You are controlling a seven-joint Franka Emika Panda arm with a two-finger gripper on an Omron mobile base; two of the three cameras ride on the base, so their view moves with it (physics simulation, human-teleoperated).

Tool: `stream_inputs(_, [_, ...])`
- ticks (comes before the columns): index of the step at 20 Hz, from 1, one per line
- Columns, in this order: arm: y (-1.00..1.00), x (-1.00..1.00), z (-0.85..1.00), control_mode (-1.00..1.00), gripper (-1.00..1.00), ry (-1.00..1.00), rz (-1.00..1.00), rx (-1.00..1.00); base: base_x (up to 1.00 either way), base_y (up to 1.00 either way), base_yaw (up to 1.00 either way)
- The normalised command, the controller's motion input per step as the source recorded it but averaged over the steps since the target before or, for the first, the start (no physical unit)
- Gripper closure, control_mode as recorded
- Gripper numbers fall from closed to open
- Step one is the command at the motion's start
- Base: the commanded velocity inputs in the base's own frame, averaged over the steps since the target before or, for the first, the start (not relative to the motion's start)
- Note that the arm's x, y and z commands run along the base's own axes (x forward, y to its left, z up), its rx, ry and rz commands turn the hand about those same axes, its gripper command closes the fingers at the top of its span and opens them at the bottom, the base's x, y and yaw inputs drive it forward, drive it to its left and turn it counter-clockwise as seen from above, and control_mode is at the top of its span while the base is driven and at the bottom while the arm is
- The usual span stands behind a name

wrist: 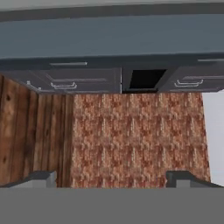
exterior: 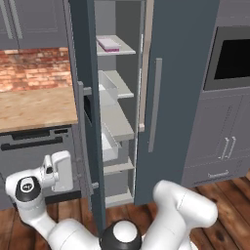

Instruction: The ice cube tray has been filled with water. Take the tray and place it in the freezer to make ice. Close the freezer door after placing the tray.

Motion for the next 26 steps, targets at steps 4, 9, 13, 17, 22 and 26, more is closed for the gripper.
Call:
stream_inputs(4, [0.07, 0.48, -0.02, -1.0, -1.0, 0.08, 0.01, 0.0, 0.0, 0.0, 0.0])
stream_inputs(9, [0.15, 0.53, -0.03, -1.0, -1.0, 0.12, 0.01, 0.0, 0.0, 0.0, 0.0])
stream_inputs(13, [0.18, 0.49, -0.04, -1.0, -1.0, 0.12, 0.0, 0.0, 0.0, 0.0, 0.0])
stream_inputs(17, [0.27, 0.46, -0.14, -1.0, -1.0, 0.12, 0.0, 0.0, 0.0, 0.0, 0.0])
stream_inputs(22, [0.3, 0.36, -0.2, -1.0, -1.0, 0.06, 0.0, -0.02, 0.0, 0.0, 0.0])
stream_inputs(26, [0.33, 0.31, -0.26, -1.0, -1.0, 0.03, 0.0, -0.04, 0.0, 0.0, 0.0])
